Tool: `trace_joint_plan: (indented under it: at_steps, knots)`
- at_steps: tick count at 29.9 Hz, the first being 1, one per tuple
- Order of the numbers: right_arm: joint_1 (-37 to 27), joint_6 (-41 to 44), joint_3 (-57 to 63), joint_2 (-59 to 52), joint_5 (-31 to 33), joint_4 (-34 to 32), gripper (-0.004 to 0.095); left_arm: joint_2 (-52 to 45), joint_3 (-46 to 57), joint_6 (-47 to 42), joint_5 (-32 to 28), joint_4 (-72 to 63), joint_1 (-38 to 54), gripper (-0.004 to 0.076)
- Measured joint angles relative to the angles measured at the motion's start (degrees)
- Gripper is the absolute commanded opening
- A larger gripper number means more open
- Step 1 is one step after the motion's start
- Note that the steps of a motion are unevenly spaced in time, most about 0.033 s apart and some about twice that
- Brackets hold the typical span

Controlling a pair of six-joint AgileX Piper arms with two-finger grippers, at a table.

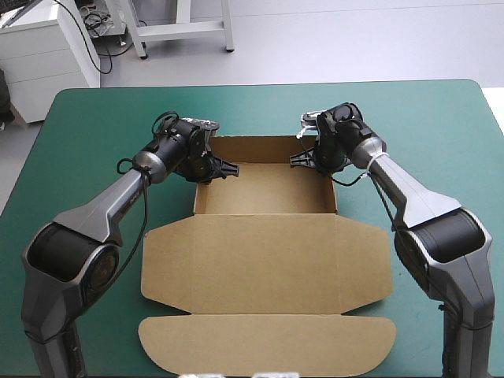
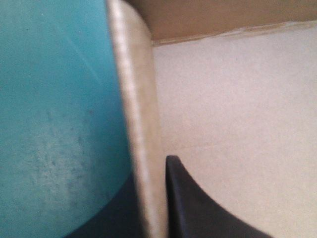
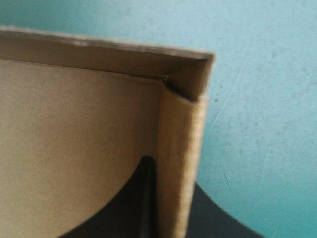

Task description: Fold the box

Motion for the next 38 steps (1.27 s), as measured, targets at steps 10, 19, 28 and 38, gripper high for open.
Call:
trace_joint_plan:
  at_steps: [10, 19, 28, 38]
  knots:
    - [0.0, -0.29, -0.23, 0.18, 0.9, -0.34, 0.0106, 0.26, -0.11, 3.46, -0.85, 0.68, 0.0, 0.0214]
    - [0.55, -3.49, -2.36, 1.25, 3.52, -0.87, 0.0515, 0.64, -0.69, 5.95, -4.55, 0.96, -0.17, 0.0439]
    - [-0.65, -3.89, -5.13, 0.78, 8.0, 1.93, 0.0514, 0.69, -2.41, 2.1, 0.34, -0.4, -0.58, 0.044]
    - [-1.29, -4.2, -5.36, -3.1, 8.64, 0.23, 0.0514, 0.75, -6.6, 0.98, 7.37, -4.2, -1.38, 0.044]
